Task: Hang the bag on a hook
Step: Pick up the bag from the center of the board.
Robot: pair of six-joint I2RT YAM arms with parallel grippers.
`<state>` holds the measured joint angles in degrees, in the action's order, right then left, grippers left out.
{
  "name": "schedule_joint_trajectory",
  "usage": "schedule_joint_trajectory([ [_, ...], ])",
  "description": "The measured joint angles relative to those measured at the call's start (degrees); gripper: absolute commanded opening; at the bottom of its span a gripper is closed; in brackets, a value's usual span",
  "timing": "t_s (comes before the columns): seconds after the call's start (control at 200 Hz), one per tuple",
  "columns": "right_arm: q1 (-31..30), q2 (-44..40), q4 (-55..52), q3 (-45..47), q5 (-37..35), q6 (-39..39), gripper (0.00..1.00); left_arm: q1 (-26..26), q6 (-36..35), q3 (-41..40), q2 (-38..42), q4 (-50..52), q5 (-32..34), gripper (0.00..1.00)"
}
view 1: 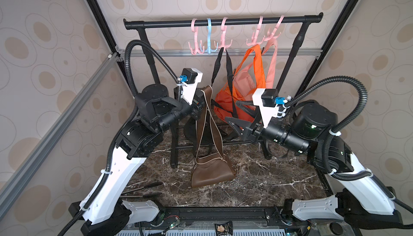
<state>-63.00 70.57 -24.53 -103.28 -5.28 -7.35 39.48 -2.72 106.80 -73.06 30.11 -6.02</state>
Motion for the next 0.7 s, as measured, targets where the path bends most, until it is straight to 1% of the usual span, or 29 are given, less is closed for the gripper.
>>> schedule_joint_trajectory([
  [0.12, 0.0, 4.5, 1.8, -0.1, -0.2, -4.1, 0.66, 1.9, -1.1, 2.8, -1.9, 2.5, 3.0, 0.00],
  [0.3, 0.0, 10.2, 2.9, -0.1, -2.6, -8.7, 0.64, 5.5, -3.3, 5.4, -2.9, 4.0, 7.8, 0.00],
  [0.405, 0.0, 11.1, 3.7, -0.1, -5.2, -10.8, 0.62, 6.5, -4.4, 5.6, -2.9, 4.7, 10.6, 0.00],
  [0.475, 0.1, 11.1, 4.8, 0.0, -7.2, -12.1, 0.59, 6.9, -5.1, 5.4, -2.8, 4.8, 12.4, 0.00],
  [0.555, 0.4, 11.1, 7.2, 0.6, -9.6, -13.1, 0.59, 7.4, -6.0, 4.6, -2.1, 4.8, 14.4, 0.00],
  [0.7, 3.2, 10.9, 8.3, 2.0, -9.2, -12.5, 0.57, 7.8, -7.2, 2.6, 0.1, 4.7, 17.2, 0.00],
])
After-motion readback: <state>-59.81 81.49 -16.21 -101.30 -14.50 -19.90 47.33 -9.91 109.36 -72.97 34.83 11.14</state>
